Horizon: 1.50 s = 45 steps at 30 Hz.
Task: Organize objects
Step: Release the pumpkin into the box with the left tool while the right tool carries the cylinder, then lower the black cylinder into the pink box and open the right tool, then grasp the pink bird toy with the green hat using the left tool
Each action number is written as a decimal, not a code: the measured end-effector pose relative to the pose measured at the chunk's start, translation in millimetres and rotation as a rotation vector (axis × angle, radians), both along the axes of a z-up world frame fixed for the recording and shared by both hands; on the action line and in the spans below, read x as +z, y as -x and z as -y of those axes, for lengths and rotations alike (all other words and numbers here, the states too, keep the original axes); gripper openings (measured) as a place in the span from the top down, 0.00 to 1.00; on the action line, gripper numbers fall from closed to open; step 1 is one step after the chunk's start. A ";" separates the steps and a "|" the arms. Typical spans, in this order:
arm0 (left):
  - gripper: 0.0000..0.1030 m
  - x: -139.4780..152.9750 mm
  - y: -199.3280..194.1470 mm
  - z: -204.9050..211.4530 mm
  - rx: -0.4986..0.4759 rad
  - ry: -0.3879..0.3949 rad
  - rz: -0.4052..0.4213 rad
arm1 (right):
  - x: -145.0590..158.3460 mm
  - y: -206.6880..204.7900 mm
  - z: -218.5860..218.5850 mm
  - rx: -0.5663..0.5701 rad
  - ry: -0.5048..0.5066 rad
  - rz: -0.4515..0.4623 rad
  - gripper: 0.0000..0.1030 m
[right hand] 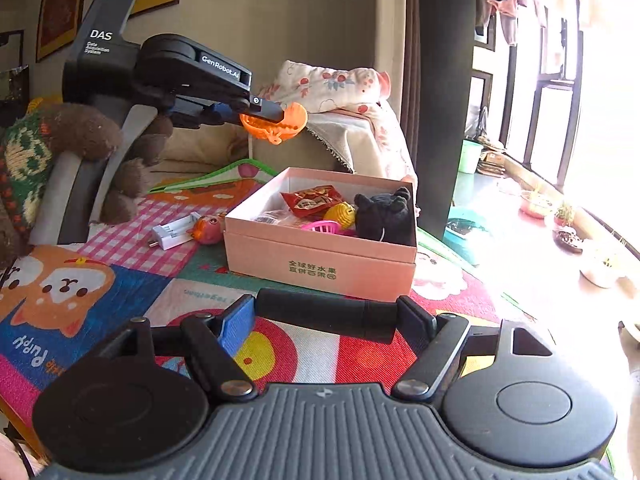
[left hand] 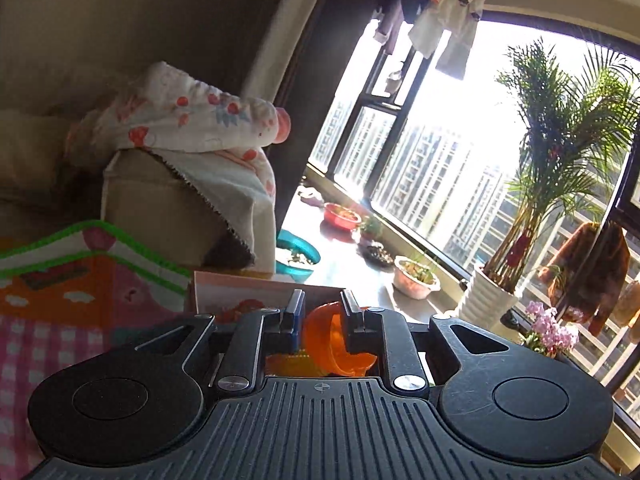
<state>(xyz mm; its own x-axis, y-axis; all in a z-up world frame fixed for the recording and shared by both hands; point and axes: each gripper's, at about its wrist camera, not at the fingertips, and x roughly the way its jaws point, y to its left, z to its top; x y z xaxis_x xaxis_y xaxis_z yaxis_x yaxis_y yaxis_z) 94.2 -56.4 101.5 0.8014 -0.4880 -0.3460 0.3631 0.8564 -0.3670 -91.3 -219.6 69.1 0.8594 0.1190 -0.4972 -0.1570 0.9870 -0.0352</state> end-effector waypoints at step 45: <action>0.80 -84.5 13.3 -85.8 0.083 -0.485 -0.109 | -44.8 -40.0 -59.8 0.103 0.030 -0.058 0.00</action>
